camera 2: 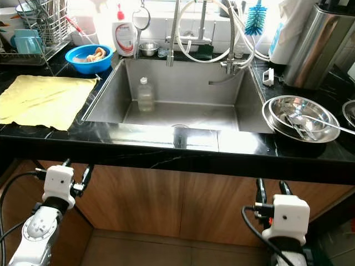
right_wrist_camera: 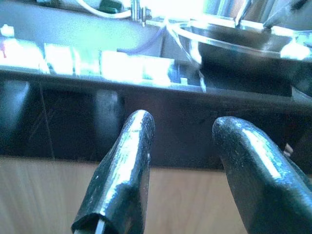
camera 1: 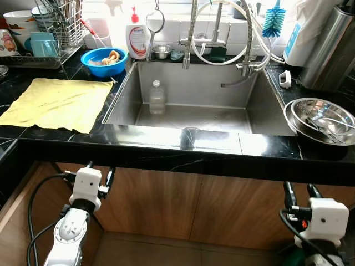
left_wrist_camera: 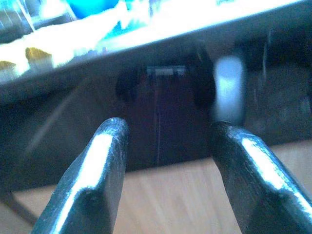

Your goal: Kitchen organization

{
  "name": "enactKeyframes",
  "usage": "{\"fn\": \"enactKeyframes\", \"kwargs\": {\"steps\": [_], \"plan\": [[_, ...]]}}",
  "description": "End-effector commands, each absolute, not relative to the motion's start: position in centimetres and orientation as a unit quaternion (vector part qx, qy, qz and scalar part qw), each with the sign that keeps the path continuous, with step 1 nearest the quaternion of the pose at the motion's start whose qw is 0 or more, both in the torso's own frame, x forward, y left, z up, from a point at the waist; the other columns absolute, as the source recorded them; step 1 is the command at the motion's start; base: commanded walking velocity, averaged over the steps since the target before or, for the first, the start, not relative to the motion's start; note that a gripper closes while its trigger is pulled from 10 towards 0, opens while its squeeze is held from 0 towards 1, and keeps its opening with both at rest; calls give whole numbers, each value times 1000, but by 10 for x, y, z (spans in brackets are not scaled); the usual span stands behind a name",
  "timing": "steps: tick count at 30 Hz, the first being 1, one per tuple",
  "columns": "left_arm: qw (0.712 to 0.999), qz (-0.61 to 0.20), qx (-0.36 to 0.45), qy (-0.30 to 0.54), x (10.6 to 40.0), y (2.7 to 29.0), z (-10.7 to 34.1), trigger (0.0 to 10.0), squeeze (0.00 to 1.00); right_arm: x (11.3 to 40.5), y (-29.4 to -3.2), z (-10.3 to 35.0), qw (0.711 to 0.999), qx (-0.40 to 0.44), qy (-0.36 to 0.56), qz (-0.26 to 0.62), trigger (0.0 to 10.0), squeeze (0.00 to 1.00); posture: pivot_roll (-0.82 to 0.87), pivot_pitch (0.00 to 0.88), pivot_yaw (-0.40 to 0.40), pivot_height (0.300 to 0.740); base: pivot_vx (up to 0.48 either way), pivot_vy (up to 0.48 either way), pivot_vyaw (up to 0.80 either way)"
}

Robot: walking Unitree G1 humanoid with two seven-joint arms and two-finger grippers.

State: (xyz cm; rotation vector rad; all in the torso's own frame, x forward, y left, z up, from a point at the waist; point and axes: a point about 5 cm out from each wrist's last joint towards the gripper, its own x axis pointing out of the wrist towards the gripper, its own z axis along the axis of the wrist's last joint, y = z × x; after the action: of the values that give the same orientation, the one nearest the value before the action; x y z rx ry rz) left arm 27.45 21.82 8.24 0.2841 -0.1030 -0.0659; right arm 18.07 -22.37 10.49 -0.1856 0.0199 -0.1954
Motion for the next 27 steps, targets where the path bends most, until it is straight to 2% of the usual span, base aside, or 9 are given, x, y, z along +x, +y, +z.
{"fn": "enactKeyframes", "kwargs": {"steps": [1, 6, 7, 8, 9, 10, 25, 26, 27], "plan": [[988, -24, 132, -80, 283, 216, 99, 10000, 0, 187, -224, 121, 990, -95, -17, -100, 10000, 0, -76, 0, 6, 740, 0, 0, 0], [985, -22, 123, -117, 295, 206, 122, 10000, 0, 196, -221, 137, 989, -84, -46, -110, 10000, 0, -77, 0, 9, 740, 0, 0, 0], [985, -26, 120, -125, 299, 201, 127, 10000, 0, 197, -221, 139, 989, -81, -52, -114, 10000, 235, -77, 0, 12, 740, 0, 0, 0], [985, -31, 115, -128, 301, 198, 130, 10000, 0, 198, -222, 141, 988, -78, -56, -118, 10000, 875, -75, 0, 15, 740, 0, 0, 0], [985, -35, 111, -130, 303, 195, 131, 10000, 0, 199, -222, 142, 988, -76, -58, -121, 10000, 875, -75, 0, 15, 740, 0, 0, 0], [985, -43, 109, -130, 305, 190, 132, 10000, 0, 199, -222, 144, 987, -75, -64, -127, 10000, 1000, -77, 0, 18, 740, 0, 0, 0], [985, -100, 75, -117, 329, 142, 133, 10000, 0, 219, -223, 158, 981, -44, -93, -165, 10000, 1000, -89, 0, 40, 740, 0, 0, 0], [985, -100, 72, -119, 331, 141, 135, 10000, 0, 220, -224, 159, 980, -50, -94, -166, 10000, 271, -87, 0, 40, 740, 0, 0, 0], [985, -100, 68, -122, 333, 141, 137, 10000, 0, 221, -224, 160, 980, -54, -96, -168, 10000, 0, -88, 0, 40, 740, 0, 0, 0]]}}
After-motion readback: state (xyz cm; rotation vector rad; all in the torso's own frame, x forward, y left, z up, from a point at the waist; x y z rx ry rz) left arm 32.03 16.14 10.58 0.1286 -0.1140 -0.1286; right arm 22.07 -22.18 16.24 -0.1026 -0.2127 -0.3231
